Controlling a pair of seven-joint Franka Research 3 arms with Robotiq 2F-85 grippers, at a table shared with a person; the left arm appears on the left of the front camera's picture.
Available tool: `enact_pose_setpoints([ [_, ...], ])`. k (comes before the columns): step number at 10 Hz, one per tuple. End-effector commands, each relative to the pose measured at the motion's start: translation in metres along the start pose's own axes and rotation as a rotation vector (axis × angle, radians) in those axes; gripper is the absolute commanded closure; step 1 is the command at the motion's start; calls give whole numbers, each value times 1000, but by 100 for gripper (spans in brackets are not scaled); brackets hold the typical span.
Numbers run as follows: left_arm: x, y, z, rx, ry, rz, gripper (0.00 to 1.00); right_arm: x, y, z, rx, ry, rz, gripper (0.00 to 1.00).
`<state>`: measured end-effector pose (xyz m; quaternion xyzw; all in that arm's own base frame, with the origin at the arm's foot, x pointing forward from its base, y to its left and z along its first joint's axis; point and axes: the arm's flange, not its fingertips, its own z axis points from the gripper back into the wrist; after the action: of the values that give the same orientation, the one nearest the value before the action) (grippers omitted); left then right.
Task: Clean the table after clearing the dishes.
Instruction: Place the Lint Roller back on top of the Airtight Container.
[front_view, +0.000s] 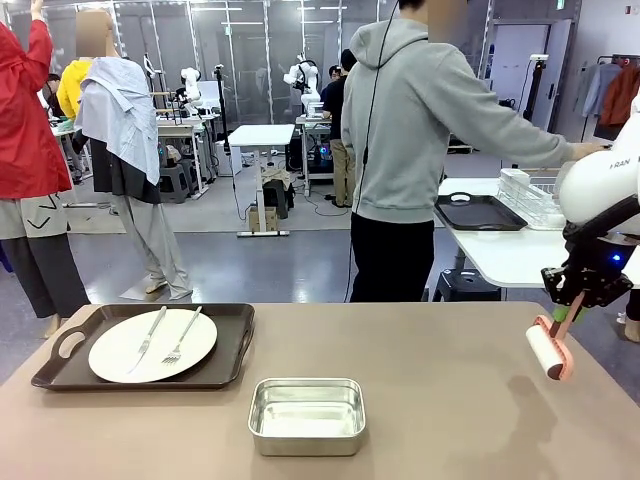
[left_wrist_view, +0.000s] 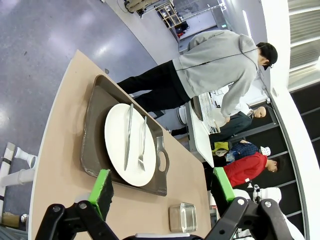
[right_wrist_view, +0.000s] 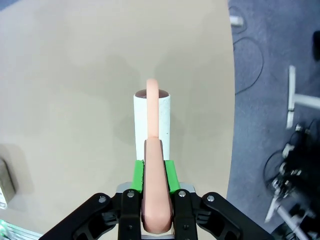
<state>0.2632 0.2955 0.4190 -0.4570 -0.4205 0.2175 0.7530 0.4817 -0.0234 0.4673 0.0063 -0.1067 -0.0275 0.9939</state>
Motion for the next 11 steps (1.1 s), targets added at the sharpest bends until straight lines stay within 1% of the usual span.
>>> enact_pose_setpoints([
  [1,1,0,2,-19,-9,-1,0,5,72,30,-84,-136,301,79],
  [2,1,0,2,-19,-9,-1,0,2,117,45,-115,-175,469,79],
  [4,1,0,2,-19,-9,-1,0,-22,217,59,-111,-241,832,79],
  [5,1,0,2,-19,-9,-1,0,-40,262,59,-65,-252,990,79],
  [6,1,0,2,-19,-9,-1,0,-63,303,65,23,-242,1155,79],
  [7,1,0,2,-19,-9,-1,0,-90,340,76,92,-253,1328,79],
  [8,1,0,2,-19,-9,-1,0,-111,360,80,107,-235,1439,79],
  [9,1,0,2,-19,-9,-1,0,-131,374,80,121,-205,1520,79],
  [11,1,0,2,-19,-9,-1,0,-166,395,80,158,-189,1642,79],
])
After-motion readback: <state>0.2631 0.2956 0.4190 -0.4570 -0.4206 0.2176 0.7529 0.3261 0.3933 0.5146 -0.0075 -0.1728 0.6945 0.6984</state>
